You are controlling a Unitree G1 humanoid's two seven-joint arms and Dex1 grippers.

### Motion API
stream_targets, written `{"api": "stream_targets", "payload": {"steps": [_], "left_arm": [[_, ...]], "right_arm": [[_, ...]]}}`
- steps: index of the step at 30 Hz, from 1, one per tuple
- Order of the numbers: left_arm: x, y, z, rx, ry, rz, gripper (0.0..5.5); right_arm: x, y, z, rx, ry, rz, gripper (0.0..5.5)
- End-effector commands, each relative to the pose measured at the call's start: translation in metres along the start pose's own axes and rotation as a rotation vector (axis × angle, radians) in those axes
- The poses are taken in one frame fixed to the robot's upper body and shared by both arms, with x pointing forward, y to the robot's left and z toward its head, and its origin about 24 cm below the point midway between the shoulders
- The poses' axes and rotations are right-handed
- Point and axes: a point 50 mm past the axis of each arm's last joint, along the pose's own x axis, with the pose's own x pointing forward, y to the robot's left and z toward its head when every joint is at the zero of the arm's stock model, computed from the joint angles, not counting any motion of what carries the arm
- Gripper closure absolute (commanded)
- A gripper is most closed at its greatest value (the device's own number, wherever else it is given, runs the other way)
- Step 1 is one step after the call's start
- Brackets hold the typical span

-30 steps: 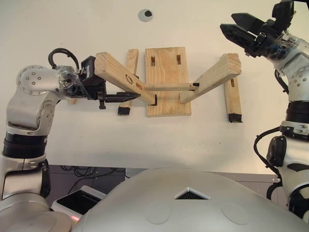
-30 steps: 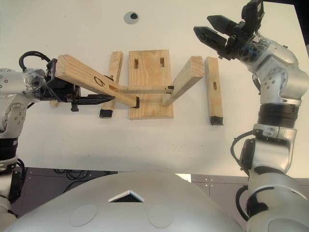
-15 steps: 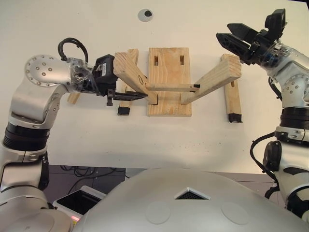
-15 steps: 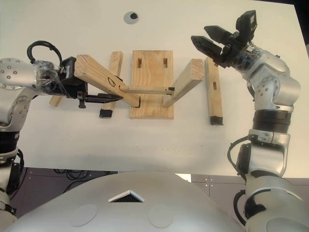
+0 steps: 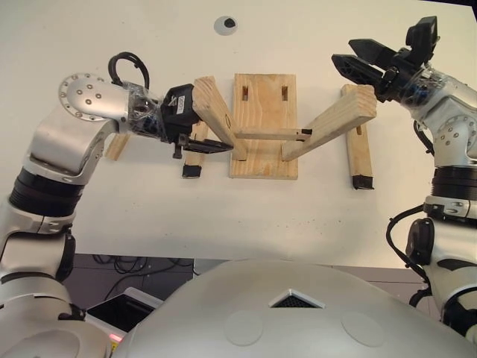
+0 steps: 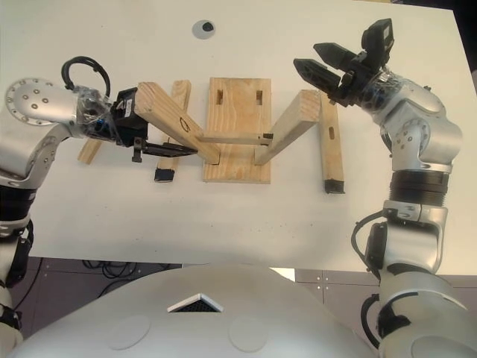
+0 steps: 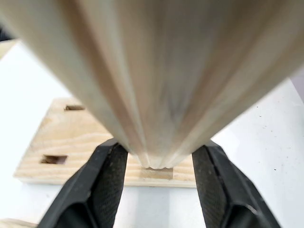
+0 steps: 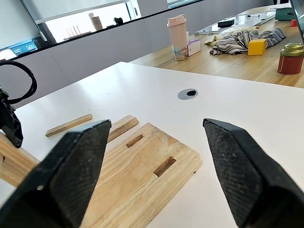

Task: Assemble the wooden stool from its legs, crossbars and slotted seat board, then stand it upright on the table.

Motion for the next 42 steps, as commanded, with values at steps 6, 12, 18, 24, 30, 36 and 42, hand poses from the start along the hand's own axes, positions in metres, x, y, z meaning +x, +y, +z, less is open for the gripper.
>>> {"api": "stream_targets", "payload": {"steps": [6,12,18,24,30,36,42], "left_arm": [[0.032,-0.048,-0.104,-0.428,0.268,-0.141,3.49],[0.002,-0.02,-0.039,-0.349,0.022,0.052,2.79],[-0.029,-0.022,-0.039,-0.332,0.061,0.18,2.03],[-0.026,0.009,-0.039,-0.352,-0.098,0.5,2.03],[0.008,0.006,-0.028,-0.368,-0.256,0.479,2.03],[0.04,-0.002,-0.004,-0.352,-0.359,0.359,2.03],[0.075,-0.027,0.019,-0.387,-0.436,0.125,2.03]], "right_arm": [[0.0,0.005,0.006,-0.033,0.001,0.002,1.94],[-0.017,0.003,0.026,-0.075,-0.058,-0.046,1.94],[-0.069,0.034,0.051,-0.014,-0.094,0.166,1.94],[-0.113,0.1,0.062,0.139,-0.029,0.54,1.94],[-0.069,0.123,-0.008,0.149,0.214,0.481,1.94],[-0.048,0.102,-0.022,0.082,0.174,0.332,1.94],[-0.044,0.08,-0.021,-0.059,0.206,0.214,1.94]]}}
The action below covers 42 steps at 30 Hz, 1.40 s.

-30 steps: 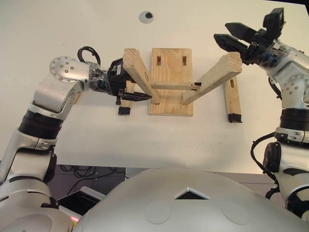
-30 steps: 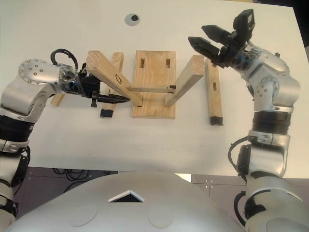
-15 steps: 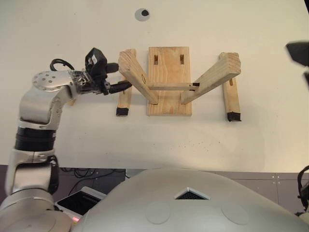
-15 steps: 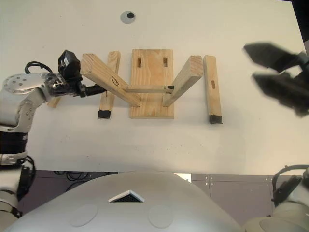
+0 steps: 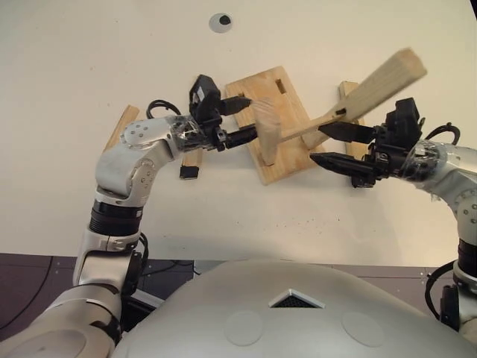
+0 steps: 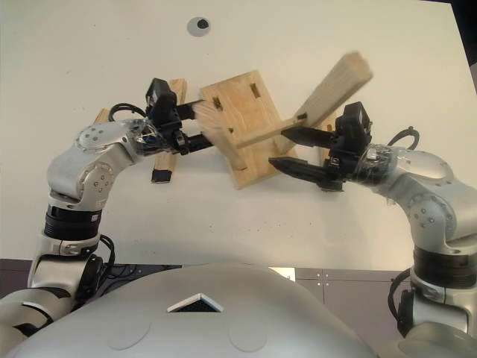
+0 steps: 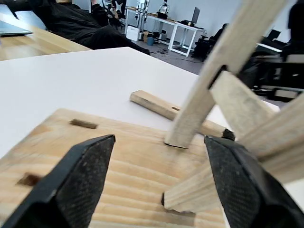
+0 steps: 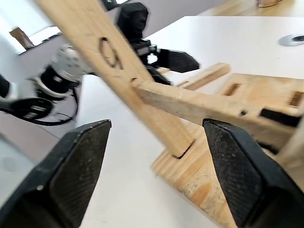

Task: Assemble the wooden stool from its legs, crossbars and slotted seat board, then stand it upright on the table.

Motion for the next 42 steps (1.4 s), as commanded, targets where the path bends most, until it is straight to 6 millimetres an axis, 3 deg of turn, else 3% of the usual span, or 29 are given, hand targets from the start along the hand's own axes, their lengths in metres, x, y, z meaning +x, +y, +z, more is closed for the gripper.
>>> {"api": "stream_targets", "payload": {"steps": [1,5,11,15,18,22,25,28,32,38,42], "left_arm": [[0.023,-0.028,-0.005,-0.026,0.004,-0.164,2.03],[0.03,-0.041,-0.011,-0.035,0.02,-0.21,2.03],[0.007,-0.013,-0.01,0.027,0.086,-0.08,2.03],[-0.02,0.012,0.021,0.124,0.075,0.004,2.03],[-0.026,0.042,0.042,0.2,0.061,0.115,2.03],[-0.009,0.103,0.03,0.504,0.217,0.447,2.03],[0.008,0.123,0.012,0.751,0.366,0.512,2.03],[0.029,0.12,0.001,0.831,0.369,0.453,2.03],[0.041,0.114,-0.017,0.956,0.47,0.323,2.03],[0.016,0.117,-0.047,0.944,0.803,0.099,2.03],[0.016,0.107,-0.053,0.846,0.743,0.006,2.03]], "right_arm": [[0.002,-0.007,0.007,-0.075,0.01,-0.025,1.94],[0.003,-0.008,0.004,-0.088,0.034,-0.012,1.94],[-0.012,-0.009,0.0,-0.108,0.085,-0.041,1.94],[-0.04,-0.004,0.004,-0.092,0.112,-0.028,1.94],[-0.047,0.002,0.003,-0.062,0.149,0.02,1.94],[-0.027,0.019,-0.024,-0.179,0.374,0.087,1.94],[-0.004,0.036,-0.041,-0.248,0.464,0.155,1.94],[0.014,0.045,-0.052,-0.241,0.483,0.188,1.94],[0.034,0.03,-0.058,-0.263,0.539,0.091,1.94],[0.045,0.009,-0.054,-0.299,0.568,-0.093,1.94],[0.06,0.011,-0.045,-0.306,0.519,-0.153,1.94]]}}
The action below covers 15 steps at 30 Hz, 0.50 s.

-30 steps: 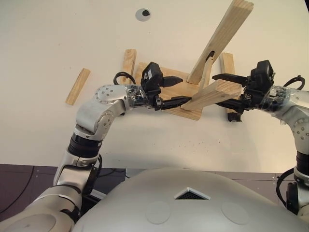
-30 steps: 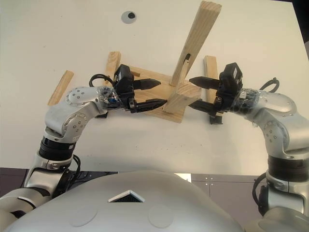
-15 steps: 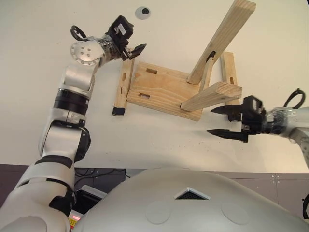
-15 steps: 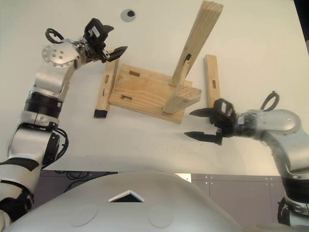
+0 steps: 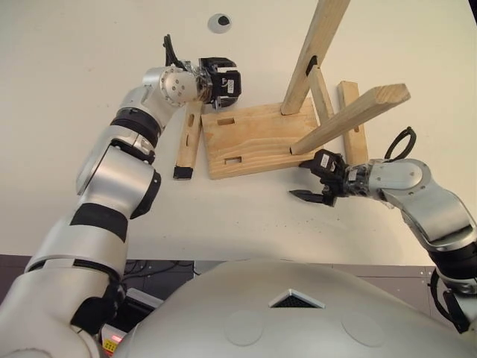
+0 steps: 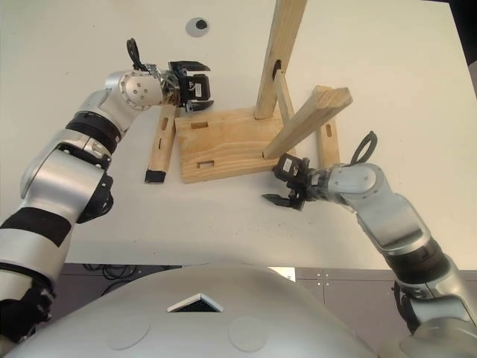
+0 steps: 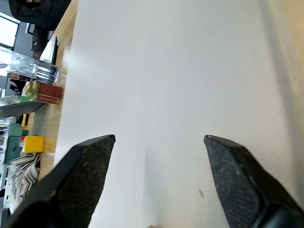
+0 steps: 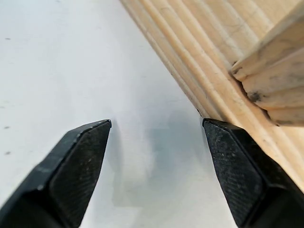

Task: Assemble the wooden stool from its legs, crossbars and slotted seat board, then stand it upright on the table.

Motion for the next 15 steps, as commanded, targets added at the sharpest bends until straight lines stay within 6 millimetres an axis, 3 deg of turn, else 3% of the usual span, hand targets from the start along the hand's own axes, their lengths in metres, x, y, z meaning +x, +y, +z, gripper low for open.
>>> {"api": "stream_targets", "payload": {"steps": [1,5,10,15], "left_arm": [[0.003,-0.041,-0.014,-0.097,-0.014,-0.175,2.03],[-0.008,-0.05,-0.002,-0.118,-0.141,-0.168,2.03],[-0.027,-0.064,0.014,-0.102,-0.2,-0.169,2.03],[-0.037,-0.088,0.017,-0.161,-0.19,-0.173,2.03]], "right_arm": [[0.009,-0.002,0.02,0.006,-0.055,-0.062,1.94],[0.019,-0.015,0.027,0.093,-0.088,-0.193,1.94],[0.015,-0.026,0.02,0.107,-0.064,-0.256,1.94],[0.007,-0.043,0.019,0.112,-0.081,-0.325,1.94]]}}
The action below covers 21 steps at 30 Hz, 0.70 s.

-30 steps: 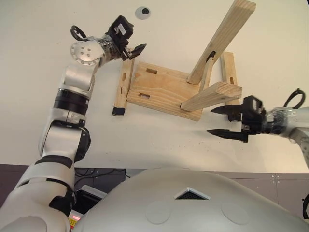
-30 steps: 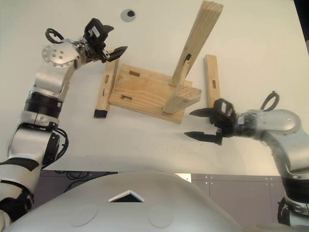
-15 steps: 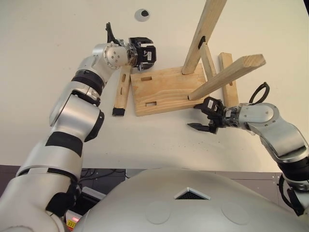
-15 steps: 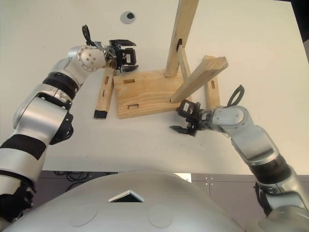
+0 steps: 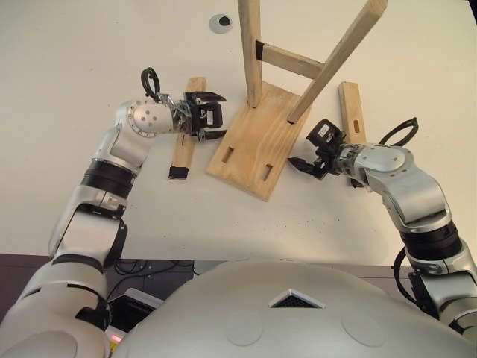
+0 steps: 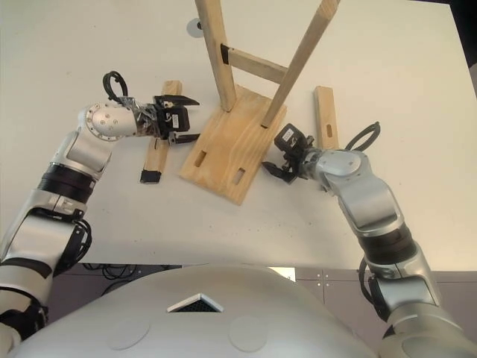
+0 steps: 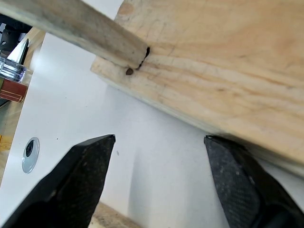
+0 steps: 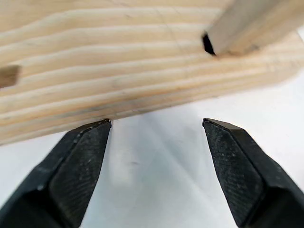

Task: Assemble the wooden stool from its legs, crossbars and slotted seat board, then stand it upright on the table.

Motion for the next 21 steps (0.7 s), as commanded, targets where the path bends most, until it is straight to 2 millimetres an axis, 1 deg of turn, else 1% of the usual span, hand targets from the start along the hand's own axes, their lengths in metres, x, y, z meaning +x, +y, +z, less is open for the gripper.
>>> {"api": "stream_targets", "payload": {"steps": [1,3,6,8,9,12,13,15,16,17,19,21], "left_arm": [[0.009,-0.04,0.008,-0.062,-0.045,-0.113,2.03],[0.005,-0.042,0.007,-0.077,-0.038,-0.088,2.03],[-0.002,-0.037,0.001,-0.095,-0.007,-0.026,2.03],[-0.017,-0.029,0.0,-0.109,0.0,0.04,2.03],[-0.026,-0.026,0.002,-0.116,-0.01,0.078,2.03],[-0.06,-0.018,0.023,-0.139,-0.127,0.238,2.03],[-0.067,-0.017,0.027,-0.152,-0.151,0.27,2.03],[-0.095,-0.009,0.032,-0.318,-0.244,0.438,2.03],[-0.111,-0.005,0.028,-0.422,-0.274,0.522,2.03],[-0.127,-0.002,0.016,-0.521,-0.273,0.597,2.03],[-0.155,-0.005,-0.019,-0.66,-0.217,0.702,2.03],[-0.17,-0.014,-0.042,-0.752,-0.194,0.742,2.03]], "right_arm": [[-0.004,-0.016,0.013,-0.028,-0.07,-0.05,1.94],[-0.006,-0.019,0.012,-0.026,-0.075,-0.053,1.94],[-0.011,-0.021,0.012,-0.029,-0.081,-0.051,1.94],[-0.018,-0.023,0.014,-0.035,-0.092,-0.056,1.94],[-0.021,-0.025,0.016,-0.035,-0.102,-0.065,1.94],[-0.029,-0.031,0.021,-0.003,-0.136,-0.079,1.94],[-0.031,-0.031,0.02,0.003,-0.138,-0.085,1.94],[-0.034,-0.032,0.016,0.012,-0.134,-0.101,1.94],[-0.036,-0.032,0.014,0.016,-0.131,-0.108,1.94],[-0.038,-0.033,0.012,0.027,-0.129,-0.12,1.94],[-0.041,-0.033,0.008,0.039,-0.13,-0.135,1.94],[-0.042,-0.034,0.006,0.045,-0.13,-0.144,1.94]]}}
